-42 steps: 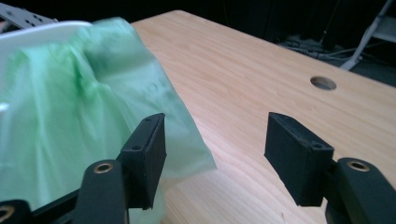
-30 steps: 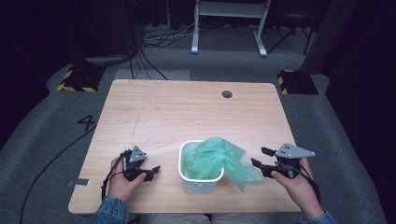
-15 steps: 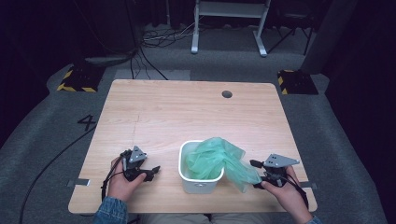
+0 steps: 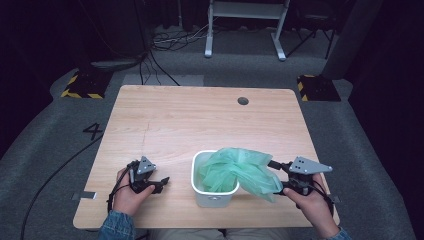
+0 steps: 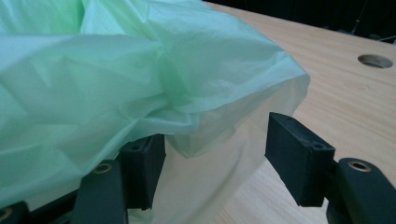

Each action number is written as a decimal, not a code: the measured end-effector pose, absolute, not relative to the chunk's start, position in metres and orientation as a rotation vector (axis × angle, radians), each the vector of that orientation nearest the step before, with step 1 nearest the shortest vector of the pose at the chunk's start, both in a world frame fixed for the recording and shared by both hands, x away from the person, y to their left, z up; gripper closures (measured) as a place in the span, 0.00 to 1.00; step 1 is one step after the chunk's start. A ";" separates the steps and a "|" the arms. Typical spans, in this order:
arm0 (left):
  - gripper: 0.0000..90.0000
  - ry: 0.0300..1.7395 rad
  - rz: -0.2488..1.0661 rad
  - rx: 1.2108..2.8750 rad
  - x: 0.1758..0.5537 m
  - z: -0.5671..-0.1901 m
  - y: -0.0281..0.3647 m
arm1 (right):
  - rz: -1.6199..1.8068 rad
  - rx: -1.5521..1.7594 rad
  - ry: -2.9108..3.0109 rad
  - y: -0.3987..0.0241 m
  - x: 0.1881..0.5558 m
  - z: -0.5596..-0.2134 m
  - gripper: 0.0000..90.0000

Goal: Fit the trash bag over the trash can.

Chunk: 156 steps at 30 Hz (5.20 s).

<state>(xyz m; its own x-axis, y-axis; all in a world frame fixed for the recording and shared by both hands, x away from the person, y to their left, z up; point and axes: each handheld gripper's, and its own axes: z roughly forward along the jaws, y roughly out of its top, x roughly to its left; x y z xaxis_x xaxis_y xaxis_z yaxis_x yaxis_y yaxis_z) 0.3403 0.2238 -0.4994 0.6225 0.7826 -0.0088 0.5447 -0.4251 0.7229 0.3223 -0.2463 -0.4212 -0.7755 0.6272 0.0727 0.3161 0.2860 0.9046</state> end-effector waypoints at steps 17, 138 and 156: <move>0.30 0.968 0.453 2.127 0.329 -0.474 0.220 | 1.507 0.720 2.210 -0.230 0.330 -0.373 0.43; 0.97 0.558 0.379 1.887 0.312 -0.354 0.158 | 1.537 0.368 2.354 -0.137 0.311 -0.321 0.44; 0.56 0.461 0.348 1.865 0.303 -0.350 0.136 | 1.483 0.320 2.496 -0.117 0.313 -0.336 0.84</move>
<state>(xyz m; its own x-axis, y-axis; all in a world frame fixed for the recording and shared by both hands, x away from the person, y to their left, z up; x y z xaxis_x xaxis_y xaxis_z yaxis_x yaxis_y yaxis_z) 0.3027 0.1359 -0.3495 0.8798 0.4751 0.0147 0.1441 -0.2961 0.9442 0.3133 -0.1168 -0.3363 -0.9520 0.2960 -0.0776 0.0734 0.4671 0.8811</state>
